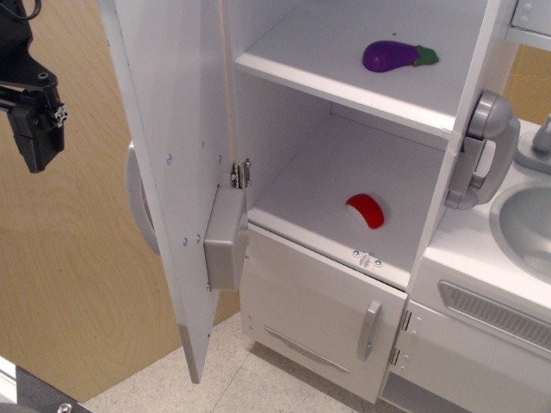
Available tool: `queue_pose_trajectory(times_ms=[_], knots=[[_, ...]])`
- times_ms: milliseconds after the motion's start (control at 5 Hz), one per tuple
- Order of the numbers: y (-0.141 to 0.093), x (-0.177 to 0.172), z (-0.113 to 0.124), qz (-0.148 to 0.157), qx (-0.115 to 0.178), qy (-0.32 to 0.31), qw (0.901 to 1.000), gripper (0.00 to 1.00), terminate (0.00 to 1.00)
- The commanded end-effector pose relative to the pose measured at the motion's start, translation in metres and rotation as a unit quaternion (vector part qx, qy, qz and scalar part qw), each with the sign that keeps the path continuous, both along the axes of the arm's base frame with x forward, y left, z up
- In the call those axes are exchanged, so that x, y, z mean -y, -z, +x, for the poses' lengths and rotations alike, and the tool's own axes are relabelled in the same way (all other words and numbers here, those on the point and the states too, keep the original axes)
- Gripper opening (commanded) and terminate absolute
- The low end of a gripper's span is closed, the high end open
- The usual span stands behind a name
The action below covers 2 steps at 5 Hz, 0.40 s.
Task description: Close fridge
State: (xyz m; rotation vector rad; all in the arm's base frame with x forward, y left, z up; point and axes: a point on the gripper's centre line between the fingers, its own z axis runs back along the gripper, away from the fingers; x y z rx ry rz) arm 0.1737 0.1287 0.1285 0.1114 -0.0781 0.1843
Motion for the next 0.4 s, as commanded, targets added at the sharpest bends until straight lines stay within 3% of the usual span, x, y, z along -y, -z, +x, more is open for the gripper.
queue_pose_trajectory(times_ms=[0, 200], knots=[[0.0, 0.0, 0.0, 0.0, 0.0, 0.0, 1.0, 1.0, 0.0], [-0.006, 0.001, 0.03, -0.007, 0.03, -0.031, 0.999, 1.0, 0.0]])
